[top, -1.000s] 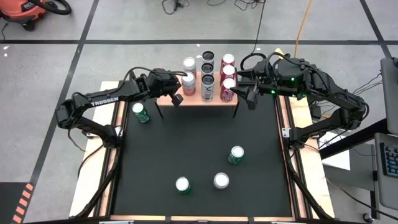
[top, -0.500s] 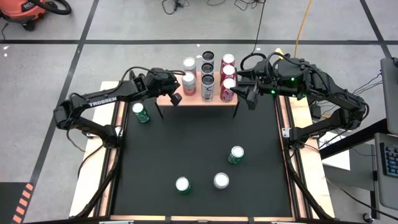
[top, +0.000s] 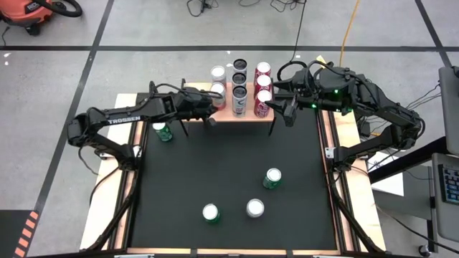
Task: Place canned beverage on shelf
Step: Put the top pink white soda can aligned with the other pink white soda can on the shelf
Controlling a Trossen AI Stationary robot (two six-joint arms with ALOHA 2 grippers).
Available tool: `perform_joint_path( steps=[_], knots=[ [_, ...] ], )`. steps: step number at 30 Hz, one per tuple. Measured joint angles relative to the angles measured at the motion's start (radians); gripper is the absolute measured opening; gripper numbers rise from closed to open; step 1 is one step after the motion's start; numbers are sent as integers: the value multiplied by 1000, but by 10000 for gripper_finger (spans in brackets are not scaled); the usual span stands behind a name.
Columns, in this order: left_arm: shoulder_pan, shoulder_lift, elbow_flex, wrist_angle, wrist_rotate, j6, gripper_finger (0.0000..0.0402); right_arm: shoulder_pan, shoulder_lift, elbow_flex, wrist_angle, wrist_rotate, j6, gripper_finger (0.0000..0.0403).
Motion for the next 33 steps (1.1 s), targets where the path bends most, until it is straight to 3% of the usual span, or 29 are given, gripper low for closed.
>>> perform_joint_path(
  steps=[7, 14, 33],
  knots=[
    [-2, 47, 0, 93, -18, 22, 1, 0, 16, 0, 1, -1, 1, 331],
    [-1, 52, 0, 89, -65, 26, 1, 0, 18, 0, 0, -2, 8, 331],
    [50, 53, 0, 107, -73, 51, 1, 0, 18, 0, 0, -2, 5, 331]
  ],
)
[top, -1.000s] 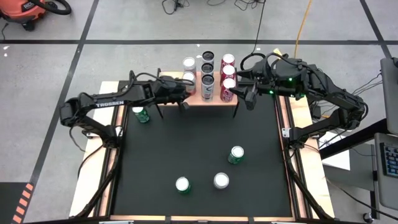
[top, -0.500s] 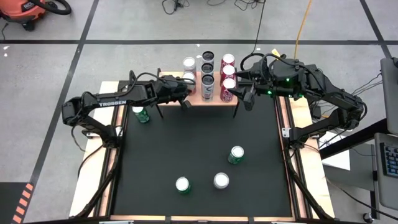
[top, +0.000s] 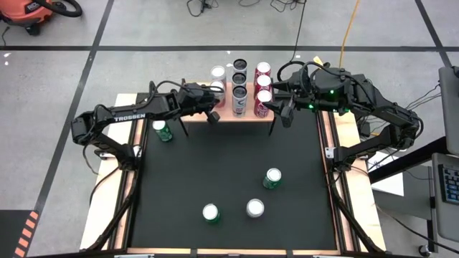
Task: Place canned beverage on shelf
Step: Put the top pink white soda can aligned with the other pink white soda can on the shelf
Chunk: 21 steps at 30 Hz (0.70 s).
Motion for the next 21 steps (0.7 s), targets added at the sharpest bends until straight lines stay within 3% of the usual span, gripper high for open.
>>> perform_joint_path(
  steps=[15, 21],
  knots=[
    [11, 0, 1, 33, 51, 0, 1, 0, 0, 0, 0, 0, 0, 331],
    [8, -73, 28, -160, 82, 11, 1, 0, 0, 0, -1, 0, 4, 331]
  ],
)
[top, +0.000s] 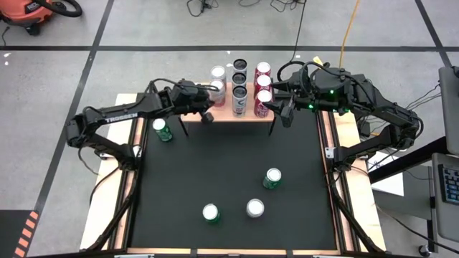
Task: Place canned beverage on shelf
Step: Put the top pink white soda can aligned with the other pink white soda can on the shelf
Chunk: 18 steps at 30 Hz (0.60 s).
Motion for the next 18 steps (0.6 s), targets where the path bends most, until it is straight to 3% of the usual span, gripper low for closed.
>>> perform_joint_path(
  steps=[5, 10, 18],
  knots=[
    [36, -13, -2, -124, 6, 90, 1, 0, 2, 0, 1, 0, 0, 331],
    [87, -1, -2, -123, 21, 188, 1, 0, 6, 0, 1, 0, -23, 331],
    [161, 0, -3, -53, 59, 193, 1, 0, 6, 0, 1, 0, -26, 331]
  ],
)
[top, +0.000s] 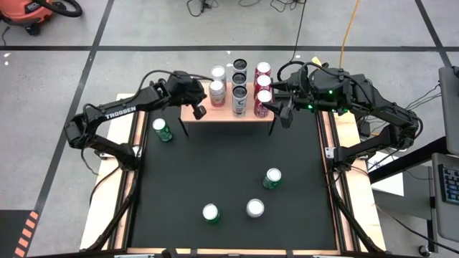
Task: Place canned beverage on shelf
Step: Put the top pink white soda can aligned with the other pink white soda can on the shelf
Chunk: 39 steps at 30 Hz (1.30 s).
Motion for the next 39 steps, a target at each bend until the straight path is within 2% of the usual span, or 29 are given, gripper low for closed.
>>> perform_joint_path(
  steps=[26, 33, 39],
  knots=[
    [20, 34, -2, 127, 36, -28, 1, 0, 3, 0, 0, 0, 16, 331],
    [19, 15, -2, 36, 36, -28, 1, 0, 3, 0, 0, 0, 25, 331],
    [-18, -20, -1, -15, 155, -122, 1, 0, 3, 0, 0, 8, 25, 331]
  ],
)
